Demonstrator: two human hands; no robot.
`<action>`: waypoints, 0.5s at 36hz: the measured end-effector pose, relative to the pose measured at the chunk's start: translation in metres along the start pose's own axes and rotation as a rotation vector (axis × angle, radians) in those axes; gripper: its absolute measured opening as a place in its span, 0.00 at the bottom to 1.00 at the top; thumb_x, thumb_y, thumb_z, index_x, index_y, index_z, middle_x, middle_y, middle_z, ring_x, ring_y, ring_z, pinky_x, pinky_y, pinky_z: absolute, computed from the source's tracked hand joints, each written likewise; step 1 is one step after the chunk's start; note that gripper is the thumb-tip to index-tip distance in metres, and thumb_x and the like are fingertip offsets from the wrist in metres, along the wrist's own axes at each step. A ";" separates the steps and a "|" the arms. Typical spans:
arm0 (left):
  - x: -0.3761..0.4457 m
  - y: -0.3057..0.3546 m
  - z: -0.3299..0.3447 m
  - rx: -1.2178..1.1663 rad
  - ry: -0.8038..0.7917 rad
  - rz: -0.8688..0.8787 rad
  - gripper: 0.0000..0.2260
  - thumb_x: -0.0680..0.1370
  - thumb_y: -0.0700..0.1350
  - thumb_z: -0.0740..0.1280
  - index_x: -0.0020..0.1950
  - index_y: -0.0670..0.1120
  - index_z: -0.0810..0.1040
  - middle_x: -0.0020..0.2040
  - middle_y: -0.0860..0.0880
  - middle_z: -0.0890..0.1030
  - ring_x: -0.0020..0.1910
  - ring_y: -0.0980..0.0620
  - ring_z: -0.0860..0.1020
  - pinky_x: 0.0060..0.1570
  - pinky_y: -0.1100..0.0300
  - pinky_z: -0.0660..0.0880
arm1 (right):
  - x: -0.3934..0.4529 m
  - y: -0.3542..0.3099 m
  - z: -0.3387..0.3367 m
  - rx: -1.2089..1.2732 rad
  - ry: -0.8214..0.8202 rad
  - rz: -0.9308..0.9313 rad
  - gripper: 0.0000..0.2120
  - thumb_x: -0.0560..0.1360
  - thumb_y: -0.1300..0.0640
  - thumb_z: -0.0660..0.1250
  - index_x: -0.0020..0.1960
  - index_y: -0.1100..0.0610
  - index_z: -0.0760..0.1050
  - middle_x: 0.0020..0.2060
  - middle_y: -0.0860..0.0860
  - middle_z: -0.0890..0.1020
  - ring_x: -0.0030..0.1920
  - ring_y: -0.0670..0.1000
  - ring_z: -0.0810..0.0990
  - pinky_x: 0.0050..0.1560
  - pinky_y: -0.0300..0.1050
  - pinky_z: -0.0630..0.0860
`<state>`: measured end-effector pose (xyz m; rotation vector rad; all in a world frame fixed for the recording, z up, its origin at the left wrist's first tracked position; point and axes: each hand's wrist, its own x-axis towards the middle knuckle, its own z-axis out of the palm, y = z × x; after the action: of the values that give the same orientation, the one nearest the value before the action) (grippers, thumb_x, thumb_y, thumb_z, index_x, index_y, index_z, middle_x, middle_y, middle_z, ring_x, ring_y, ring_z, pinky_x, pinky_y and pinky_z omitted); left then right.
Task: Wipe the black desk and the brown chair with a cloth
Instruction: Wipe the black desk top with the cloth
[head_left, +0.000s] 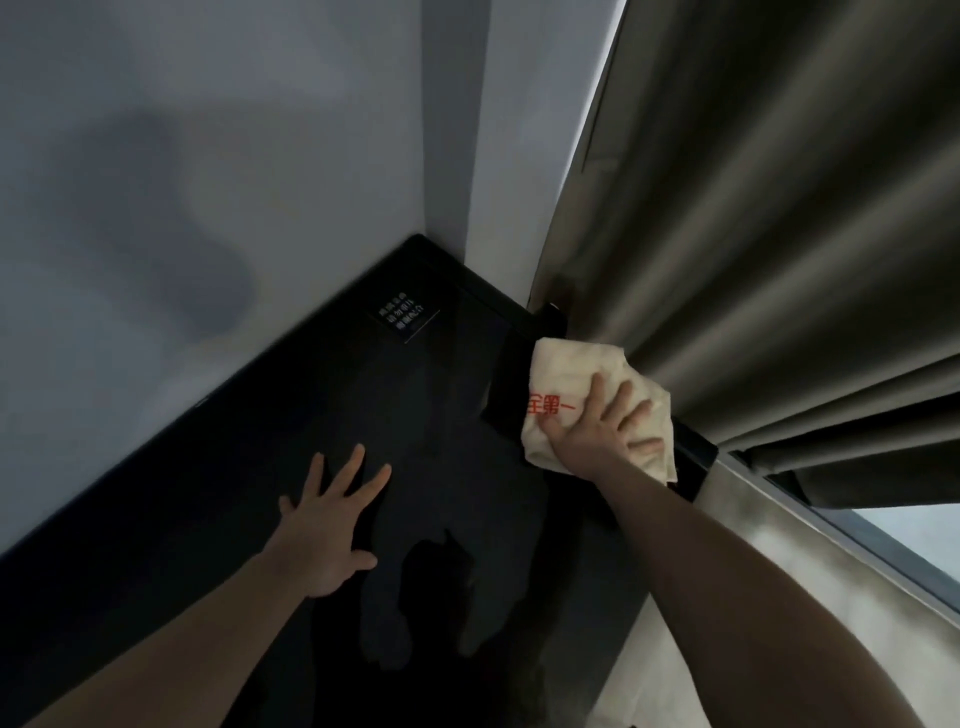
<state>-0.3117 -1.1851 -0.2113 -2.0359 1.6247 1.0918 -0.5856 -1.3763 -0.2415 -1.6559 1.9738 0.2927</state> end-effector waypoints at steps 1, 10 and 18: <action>0.000 0.000 0.001 -0.005 0.008 -0.001 0.47 0.78 0.54 0.72 0.80 0.64 0.36 0.78 0.57 0.27 0.78 0.40 0.30 0.74 0.29 0.47 | 0.002 0.000 -0.001 -0.001 -0.001 -0.002 0.50 0.73 0.24 0.54 0.80 0.47 0.30 0.79 0.55 0.28 0.76 0.65 0.25 0.69 0.80 0.33; -0.034 -0.002 0.024 0.026 -0.021 -0.020 0.42 0.82 0.52 0.66 0.81 0.60 0.36 0.79 0.55 0.27 0.79 0.44 0.32 0.78 0.37 0.53 | -0.029 0.016 0.014 -0.018 -0.025 -0.064 0.48 0.74 0.25 0.52 0.80 0.45 0.29 0.79 0.54 0.28 0.76 0.64 0.25 0.70 0.77 0.33; -0.113 -0.021 0.055 0.011 -0.127 -0.030 0.37 0.83 0.49 0.64 0.83 0.58 0.42 0.81 0.54 0.34 0.82 0.44 0.39 0.79 0.46 0.54 | -0.133 0.030 0.063 -0.018 -0.087 -0.127 0.47 0.76 0.28 0.53 0.80 0.47 0.27 0.78 0.55 0.28 0.76 0.66 0.25 0.70 0.78 0.32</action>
<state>-0.3193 -1.0648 -0.1707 -1.9355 1.5295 1.1742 -0.5846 -1.2268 -0.2279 -1.7412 1.7993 0.3290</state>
